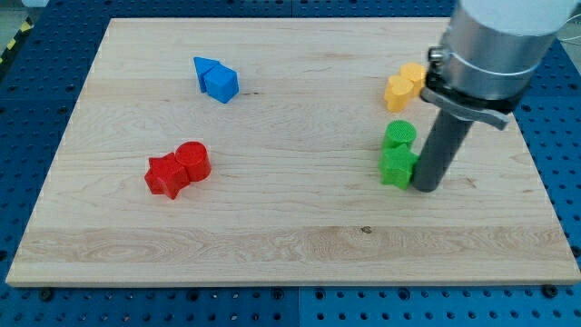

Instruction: Slide the green circle slightly left

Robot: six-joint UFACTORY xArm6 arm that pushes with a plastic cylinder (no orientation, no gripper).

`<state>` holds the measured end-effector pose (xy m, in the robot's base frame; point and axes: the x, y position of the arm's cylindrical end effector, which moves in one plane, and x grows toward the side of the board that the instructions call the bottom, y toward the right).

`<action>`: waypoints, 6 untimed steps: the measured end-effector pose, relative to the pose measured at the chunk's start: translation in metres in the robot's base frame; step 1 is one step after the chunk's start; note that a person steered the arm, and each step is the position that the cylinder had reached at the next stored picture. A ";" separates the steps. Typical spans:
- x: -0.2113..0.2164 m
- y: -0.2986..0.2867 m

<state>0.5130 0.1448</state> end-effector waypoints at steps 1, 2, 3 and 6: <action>0.000 0.002; -0.005 0.027; -0.024 0.022; -0.062 -0.021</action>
